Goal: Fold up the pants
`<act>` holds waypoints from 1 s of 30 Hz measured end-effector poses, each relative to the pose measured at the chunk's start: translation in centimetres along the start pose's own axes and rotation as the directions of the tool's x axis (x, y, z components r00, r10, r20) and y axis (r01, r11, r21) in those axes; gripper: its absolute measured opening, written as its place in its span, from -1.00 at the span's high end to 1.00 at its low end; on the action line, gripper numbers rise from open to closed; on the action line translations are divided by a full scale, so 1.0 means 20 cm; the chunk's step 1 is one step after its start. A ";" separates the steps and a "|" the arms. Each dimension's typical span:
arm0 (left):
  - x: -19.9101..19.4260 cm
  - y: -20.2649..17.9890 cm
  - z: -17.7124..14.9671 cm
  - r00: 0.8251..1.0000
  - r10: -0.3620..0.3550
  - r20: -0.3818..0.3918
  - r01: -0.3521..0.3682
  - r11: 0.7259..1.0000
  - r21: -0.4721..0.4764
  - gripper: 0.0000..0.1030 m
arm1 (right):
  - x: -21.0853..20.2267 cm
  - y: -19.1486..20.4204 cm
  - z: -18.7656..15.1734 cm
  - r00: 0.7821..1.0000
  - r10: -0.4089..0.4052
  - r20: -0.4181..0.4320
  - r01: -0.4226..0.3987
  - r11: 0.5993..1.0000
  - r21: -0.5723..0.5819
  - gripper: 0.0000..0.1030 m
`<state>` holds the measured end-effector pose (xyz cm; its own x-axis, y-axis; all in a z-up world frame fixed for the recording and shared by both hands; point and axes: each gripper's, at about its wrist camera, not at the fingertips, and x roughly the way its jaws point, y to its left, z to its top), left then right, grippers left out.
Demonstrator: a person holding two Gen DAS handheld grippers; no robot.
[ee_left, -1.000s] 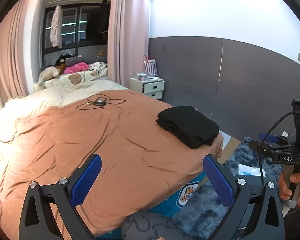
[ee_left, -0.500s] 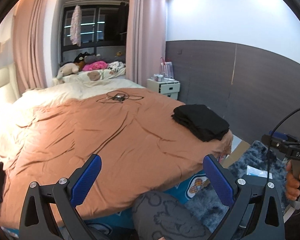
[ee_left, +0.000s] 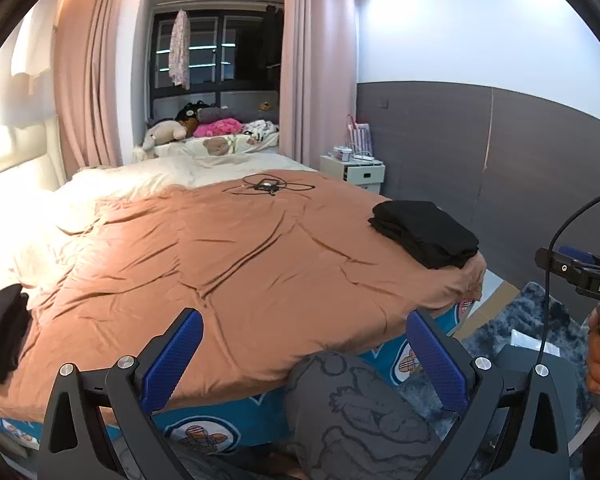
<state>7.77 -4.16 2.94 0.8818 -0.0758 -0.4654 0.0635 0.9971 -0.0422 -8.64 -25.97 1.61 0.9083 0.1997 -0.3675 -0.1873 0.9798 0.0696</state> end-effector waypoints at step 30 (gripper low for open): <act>-0.12 0.04 -0.10 0.999 0.025 0.040 -0.023 0.998 -0.053 -0.99 | -0.10 0.20 -0.13 0.997 -0.061 0.038 0.062 0.997 -0.039 -1.00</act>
<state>4.74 -3.26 2.25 0.9011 -0.0505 -0.4306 0.0185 0.9968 -0.0782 -12.13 -22.38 0.12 0.9316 0.1398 -0.3354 -0.1447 0.9894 0.0106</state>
